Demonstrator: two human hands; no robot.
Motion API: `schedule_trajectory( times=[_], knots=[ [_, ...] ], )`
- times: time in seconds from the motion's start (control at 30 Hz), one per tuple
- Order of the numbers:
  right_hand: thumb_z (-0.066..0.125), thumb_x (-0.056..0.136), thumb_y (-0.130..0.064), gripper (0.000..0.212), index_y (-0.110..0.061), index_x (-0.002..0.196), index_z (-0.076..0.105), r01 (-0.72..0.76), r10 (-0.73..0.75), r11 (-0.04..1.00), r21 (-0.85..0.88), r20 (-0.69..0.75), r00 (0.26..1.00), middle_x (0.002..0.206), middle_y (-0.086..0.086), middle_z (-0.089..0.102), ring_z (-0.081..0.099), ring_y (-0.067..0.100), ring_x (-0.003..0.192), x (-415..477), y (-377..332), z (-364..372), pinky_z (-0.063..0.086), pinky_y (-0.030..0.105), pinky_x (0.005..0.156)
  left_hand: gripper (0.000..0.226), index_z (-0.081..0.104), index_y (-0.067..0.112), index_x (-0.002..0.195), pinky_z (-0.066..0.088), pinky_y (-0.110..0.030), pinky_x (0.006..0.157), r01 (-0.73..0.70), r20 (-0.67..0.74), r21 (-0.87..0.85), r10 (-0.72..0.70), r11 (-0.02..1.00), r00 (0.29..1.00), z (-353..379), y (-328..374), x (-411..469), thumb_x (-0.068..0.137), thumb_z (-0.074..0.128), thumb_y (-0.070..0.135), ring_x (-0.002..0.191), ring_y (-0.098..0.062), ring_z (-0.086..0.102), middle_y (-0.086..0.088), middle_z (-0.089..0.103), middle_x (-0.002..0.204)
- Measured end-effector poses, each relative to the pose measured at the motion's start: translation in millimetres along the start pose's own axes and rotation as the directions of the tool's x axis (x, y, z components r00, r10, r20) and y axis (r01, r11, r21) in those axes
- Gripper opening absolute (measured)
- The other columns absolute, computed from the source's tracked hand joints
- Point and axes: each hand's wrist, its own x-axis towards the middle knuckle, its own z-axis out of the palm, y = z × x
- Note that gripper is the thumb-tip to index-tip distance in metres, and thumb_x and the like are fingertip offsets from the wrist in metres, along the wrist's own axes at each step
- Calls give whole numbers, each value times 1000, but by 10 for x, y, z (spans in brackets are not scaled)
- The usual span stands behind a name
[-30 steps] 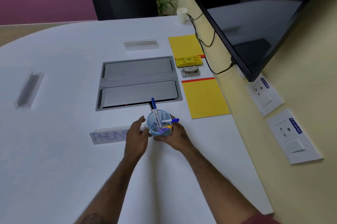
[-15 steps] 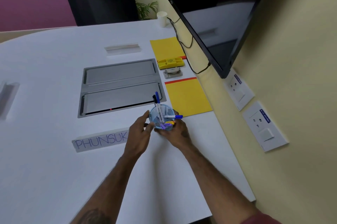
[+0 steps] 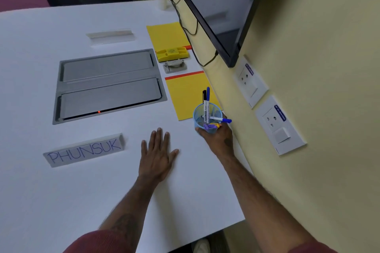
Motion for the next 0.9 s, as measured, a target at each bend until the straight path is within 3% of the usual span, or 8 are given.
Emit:
schedule_trajectory(
  times=[0.1,0.23,0.33,0.47,0.57,0.67,0.77,0.9],
  knots=[
    [84,61,-53,57,-25,109,68,-3,3,1000,18,-10,1000,103,-14,73,67,2,99,60,111,-29,56,28,88,80,-2,24,158,-1,-50,122,19,-21,20,-18,1000,1000,72,5,9,91,-5,68,153,-19,-12,-1,-11,166],
    [84,63,-53,49,-34,105,68,1,0,1000,15,-42,999,101,-15,74,68,0,97,102,174,-54,57,31,88,73,-2,26,158,0,-49,123,30,-38,40,-29,999,999,89,3,-10,97,4,64,153,-17,-11,0,-10,166],
    [82,63,-56,48,-38,105,67,9,-9,1000,-4,-52,999,99,-19,73,68,-2,95,82,170,-70,57,28,86,72,-4,27,158,-2,-48,123,33,-33,39,-31,999,999,88,3,-16,97,5,64,152,-16,-13,1,-13,166],
    [77,63,-60,41,-66,97,56,48,-52,997,-57,-62,997,89,-43,63,62,-16,86,67,113,-115,49,7,74,72,-3,26,158,-1,-48,123,26,-34,25,-25,999,999,84,-1,-17,97,7,63,152,-16,-13,1,-13,166],
    [79,64,-57,44,-67,99,53,45,-49,997,-57,-73,996,87,-37,63,62,-12,88,78,118,-142,53,18,81,72,-4,27,158,-2,-48,123,24,-31,29,-23,999,999,88,0,-12,97,6,64,152,-16,-13,1,-13,165],
    [79,65,-55,46,-64,103,54,57,-60,997,-51,-70,996,93,-30,65,64,-5,93,92,148,-153,56,25,85,72,-7,27,157,-4,-48,123,23,-27,25,-22,999,999,93,-6,-6,96,4,64,151,-16,-17,1,-16,165],
    [81,65,-53,55,-48,115,57,51,-54,998,-37,-75,996,106,-16,68,66,5,100,89,182,-143,57,35,89,72,-8,27,157,-4,-48,123,22,-23,18,-21,1000,1000,93,-15,-13,97,5,64,151,-15,-18,2,-17,165],
    [86,64,-45,60,-30,116,59,6,-8,1000,-31,-74,997,116,-8,67,65,10,106,65,218,-164,55,29,89,72,-8,27,157,-5,-48,123,21,-11,3,-21,1000,1000,90,-7,5,97,6,64,151,-15,-19,2,-17,165]
  ],
)
